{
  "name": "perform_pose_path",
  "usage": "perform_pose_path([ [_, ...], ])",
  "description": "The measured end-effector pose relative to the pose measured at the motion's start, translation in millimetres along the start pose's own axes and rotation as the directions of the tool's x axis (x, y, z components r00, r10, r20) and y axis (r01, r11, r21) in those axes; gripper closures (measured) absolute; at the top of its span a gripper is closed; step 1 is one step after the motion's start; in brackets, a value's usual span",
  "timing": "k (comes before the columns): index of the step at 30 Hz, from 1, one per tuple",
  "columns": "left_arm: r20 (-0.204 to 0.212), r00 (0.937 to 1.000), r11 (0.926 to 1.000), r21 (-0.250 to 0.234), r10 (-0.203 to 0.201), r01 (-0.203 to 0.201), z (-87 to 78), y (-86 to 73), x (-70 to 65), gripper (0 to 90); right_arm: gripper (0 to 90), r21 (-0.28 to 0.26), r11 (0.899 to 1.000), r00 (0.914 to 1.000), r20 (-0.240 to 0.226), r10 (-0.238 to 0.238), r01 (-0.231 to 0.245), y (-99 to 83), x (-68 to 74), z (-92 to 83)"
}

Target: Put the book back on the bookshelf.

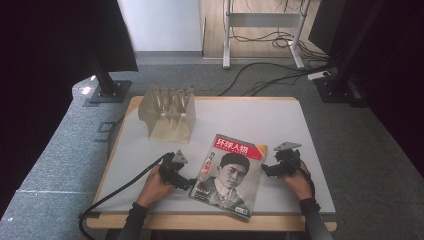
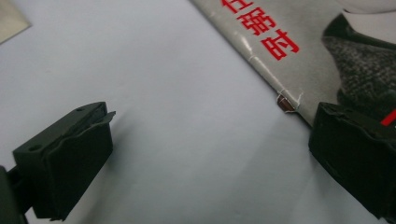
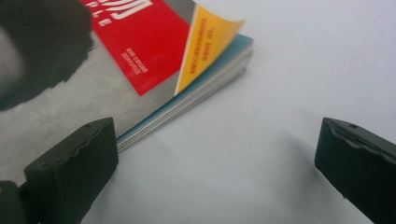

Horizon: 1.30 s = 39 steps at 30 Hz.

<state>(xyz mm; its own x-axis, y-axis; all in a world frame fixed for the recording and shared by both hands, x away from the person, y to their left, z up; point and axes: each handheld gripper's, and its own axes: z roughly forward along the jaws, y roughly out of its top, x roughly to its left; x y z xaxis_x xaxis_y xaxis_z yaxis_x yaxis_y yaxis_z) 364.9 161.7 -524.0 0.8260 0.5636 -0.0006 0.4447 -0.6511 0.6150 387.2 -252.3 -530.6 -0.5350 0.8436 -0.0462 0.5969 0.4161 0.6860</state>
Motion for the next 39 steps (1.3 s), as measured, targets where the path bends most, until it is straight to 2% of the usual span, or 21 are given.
perform_pose_path([
  [9,0.037,0.9984,0.9991,-0.009,0.042,-0.042,1.0,0.0,-23.6,0.0,1.8,0.001,1.0,0.9992,0.026,0.031,-0.031,20.1,-6.9,18.4],
  [21,0.108,0.9877,0.9936,-0.012,0.113,-0.113,7.5,8.4,-51.0,0.0,6.8,-0.005,0.998,0.9974,0.044,0.057,-0.056,47.6,-5.4,43.0],
  [24,0.126,0.984,0.992,-0.017,0.126,-0.125,8.7,9.9,-53.3,0.0,8.1,-0.007,0.998,0.9971,0.042,0.064,-0.064,53.5,-2.8,48.1],
  [27,0.146,0.9803,0.9911,-0.015,0.133,-0.133,7.6,10.2,-49.4,0.0,7.8,-0.004,0.998,0.997,0.033,0.07,-0.069,54.8,-3.9,49.8],
  [30,0.095,0.9877,0.9923,-0.005,0.124,-0.124,5.1,11.4,-41.7,0.0,8.1,-0.015,0.997,0.9969,0.007,0.078,-0.078,52.4,-6.8,49.8],
  [33,0.018,0.9955,0.9957,-0.001,0.093,-0.093,1.1,14.7,-27.1,0.0,8.5,-0.017,0.997,0.9969,0.008,0.078,-0.078,52.3,-6.5,49.6],
  [36,-0.052,0.9966,0.998,0.011,0.063,-0.063,1.1,17.3,-11.3,0.0,9.3,-0.01,0.997,0.9974,-0.006,0.072,-0.072,52.5,-7.2,48.2],
  [39,-0.095,0.9954,1.0,-0.005,0.002,-0.003,4.4,20.4,2.9,0.0,9.3,-0.01,0.997,0.9967,-0.029,0.076,-0.077,52.9,-7.8,45.0],
])
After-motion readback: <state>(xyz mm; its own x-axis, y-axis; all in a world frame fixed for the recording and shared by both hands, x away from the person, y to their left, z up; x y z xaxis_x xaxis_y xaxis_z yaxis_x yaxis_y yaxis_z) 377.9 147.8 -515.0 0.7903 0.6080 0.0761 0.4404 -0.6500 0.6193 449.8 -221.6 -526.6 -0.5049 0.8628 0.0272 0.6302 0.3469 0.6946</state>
